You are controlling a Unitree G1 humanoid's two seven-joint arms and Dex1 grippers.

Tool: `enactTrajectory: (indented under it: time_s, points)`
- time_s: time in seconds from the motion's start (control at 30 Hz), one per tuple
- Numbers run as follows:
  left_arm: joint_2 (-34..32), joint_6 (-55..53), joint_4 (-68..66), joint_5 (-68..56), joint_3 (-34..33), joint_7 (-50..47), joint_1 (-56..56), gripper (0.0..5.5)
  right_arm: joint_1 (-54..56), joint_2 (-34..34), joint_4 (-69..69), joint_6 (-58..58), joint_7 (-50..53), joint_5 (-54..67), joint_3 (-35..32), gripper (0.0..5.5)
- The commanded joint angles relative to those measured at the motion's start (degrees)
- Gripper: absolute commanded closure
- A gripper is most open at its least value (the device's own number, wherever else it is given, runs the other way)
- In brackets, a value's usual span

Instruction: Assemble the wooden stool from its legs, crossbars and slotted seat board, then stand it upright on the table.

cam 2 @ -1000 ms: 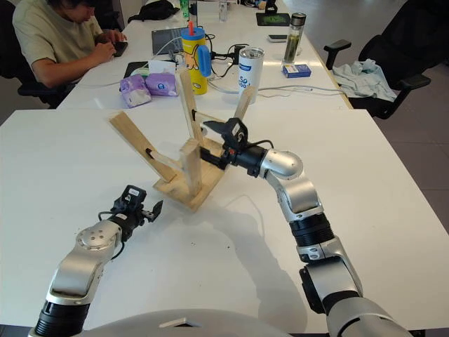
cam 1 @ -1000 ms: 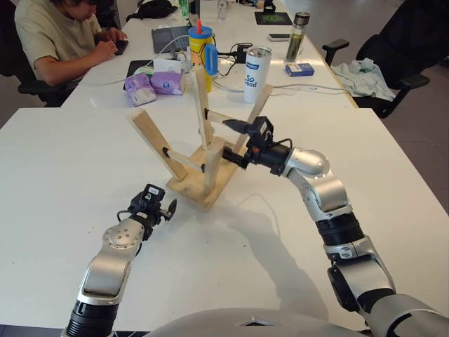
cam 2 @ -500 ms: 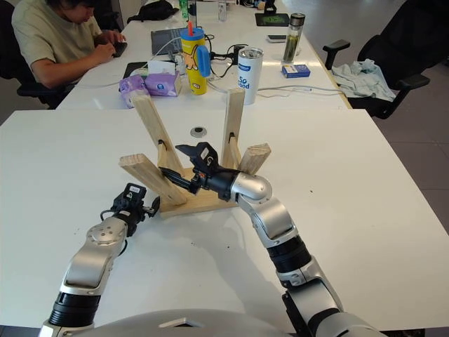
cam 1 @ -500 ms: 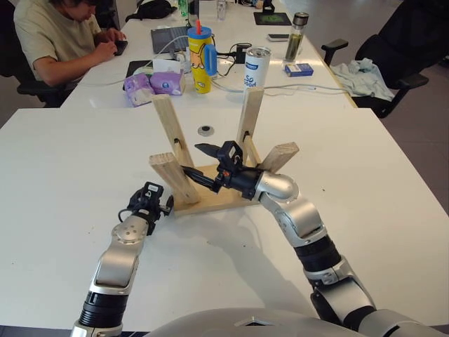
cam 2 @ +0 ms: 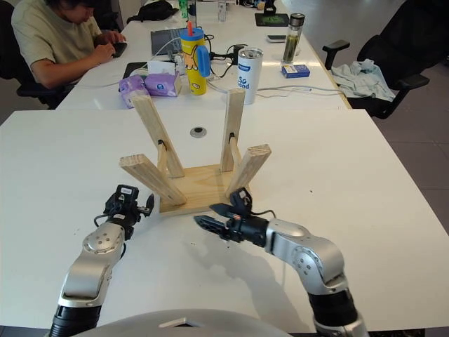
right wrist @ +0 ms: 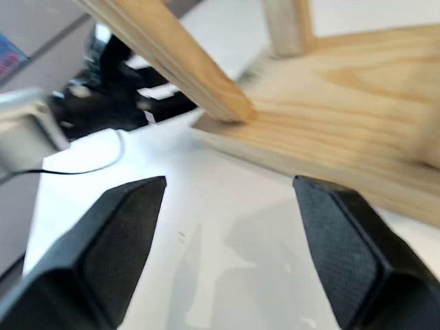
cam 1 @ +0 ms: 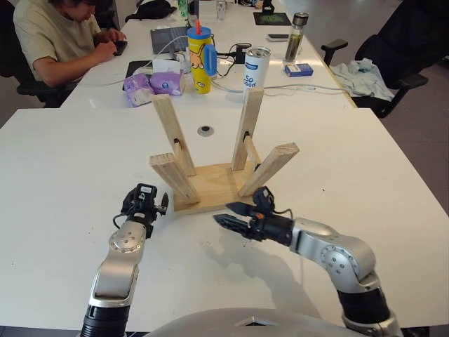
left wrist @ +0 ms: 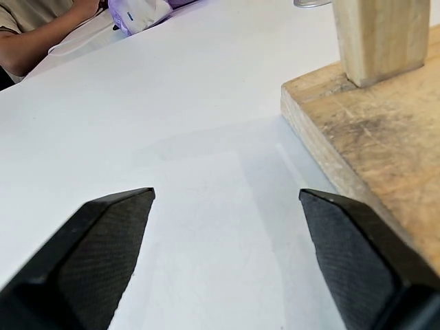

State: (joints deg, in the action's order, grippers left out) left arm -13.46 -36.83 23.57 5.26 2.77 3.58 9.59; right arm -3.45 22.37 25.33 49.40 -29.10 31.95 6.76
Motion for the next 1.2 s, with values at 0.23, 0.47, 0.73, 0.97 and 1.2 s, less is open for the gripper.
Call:
enactTrajectory:
  time_s: [0.23,0.47,0.73,0.97,1.2]
  points:
    - [-0.99,0.51,0.51,0.61,-0.13,1.15,1.82,1.58,0.89,2.29,-13.44,-18.55,4.15,-11.87,-8.85,3.28]
    - [-2.27,0.51,-1.34,1.01,0.68,2.87,0.78,1.58,5.87,0.19,-22.48,-25.84,5.55,-19.86,-4.09,4.49]
    - [-4.67,-0.45,-1.46,0.70,2.96,7.11,1.14,1.58,4.69,-1.99,-22.57,-25.84,4.45,-22.50,-0.12,5.47]
    - [-2.65,-0.95,0.52,-4.45,4.65,11.90,0.65,1.58,4.32,-3.64,-20.40,-23.92,2.40,-21.05,1.50,5.47]
    - [1.41,0.70,7.55,-15.33,4.23,17.49,-3.84,1.58,6.43,-6.43,-10.67,-18.27,-1.38,-12.40,0.01,5.47]
